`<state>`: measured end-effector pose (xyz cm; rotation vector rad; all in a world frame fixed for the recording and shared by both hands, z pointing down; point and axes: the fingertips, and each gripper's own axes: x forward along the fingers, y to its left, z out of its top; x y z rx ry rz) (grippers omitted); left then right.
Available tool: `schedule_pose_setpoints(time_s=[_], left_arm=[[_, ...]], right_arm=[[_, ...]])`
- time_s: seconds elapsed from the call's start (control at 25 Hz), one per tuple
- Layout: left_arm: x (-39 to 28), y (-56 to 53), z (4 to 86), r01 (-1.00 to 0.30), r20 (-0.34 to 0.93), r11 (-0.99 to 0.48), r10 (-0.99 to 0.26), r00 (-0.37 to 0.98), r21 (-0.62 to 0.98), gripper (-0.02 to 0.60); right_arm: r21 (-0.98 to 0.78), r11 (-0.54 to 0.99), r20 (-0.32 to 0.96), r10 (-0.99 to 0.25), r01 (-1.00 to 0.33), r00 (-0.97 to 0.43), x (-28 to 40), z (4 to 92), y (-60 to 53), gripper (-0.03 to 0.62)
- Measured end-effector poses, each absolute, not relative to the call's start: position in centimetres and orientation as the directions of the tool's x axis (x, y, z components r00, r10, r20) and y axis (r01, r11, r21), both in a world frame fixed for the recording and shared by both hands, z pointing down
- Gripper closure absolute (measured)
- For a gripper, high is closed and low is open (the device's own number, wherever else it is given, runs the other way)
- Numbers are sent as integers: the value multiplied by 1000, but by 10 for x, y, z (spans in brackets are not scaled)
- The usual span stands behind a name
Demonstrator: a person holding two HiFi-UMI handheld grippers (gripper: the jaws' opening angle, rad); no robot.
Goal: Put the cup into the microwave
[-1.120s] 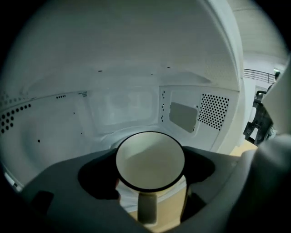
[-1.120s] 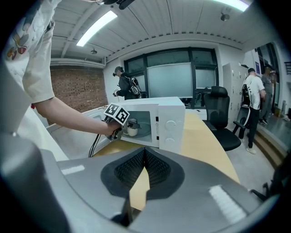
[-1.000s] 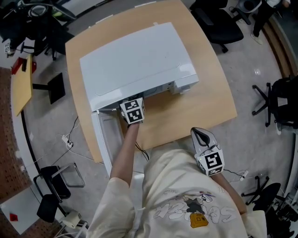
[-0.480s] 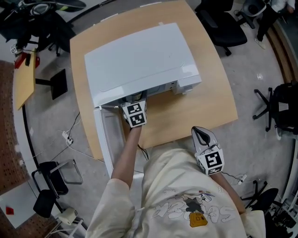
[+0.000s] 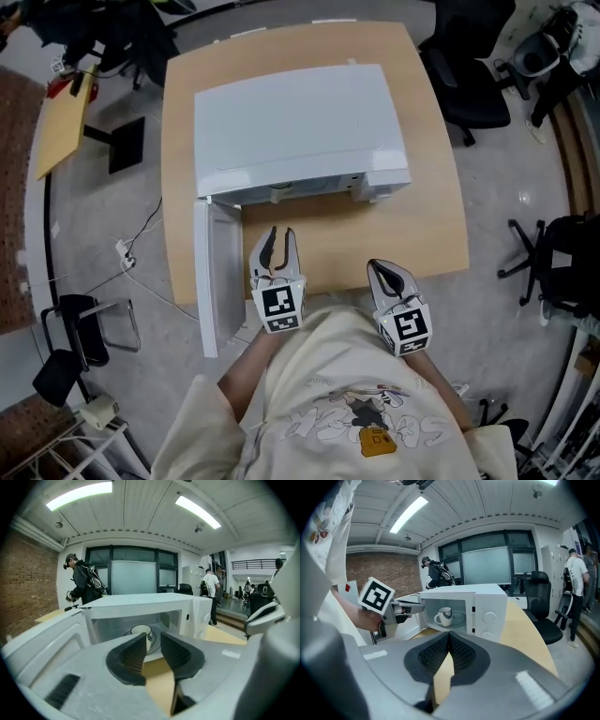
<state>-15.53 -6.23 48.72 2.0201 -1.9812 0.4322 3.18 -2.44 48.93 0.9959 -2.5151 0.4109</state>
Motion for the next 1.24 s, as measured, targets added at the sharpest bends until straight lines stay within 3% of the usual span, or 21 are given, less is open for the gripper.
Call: schedule_pose_setpoints(time_s=[0.08,0.12,0.48,1.24], left_arm=[[-148,-42,470,-1000,394,-11,-919,12,5,568],[-145,-33,466,-1000,404,-11,-914,17,18,581],[-122,1,470,-994,488,-86,-867,106,63,578],[-112,-1,473,-990,497,-119,-856,140,73,577]], right_arm=[[-120,725,467,-562,-679,-683,24,490,-26,588],[-124,733,466,-552,-669,-691,20,490,-27,588],[-131,819,477,-442,-559,-760,-15,491,-16,589],[-148,831,469,-418,-536,-778,-20,490,-21,589]])
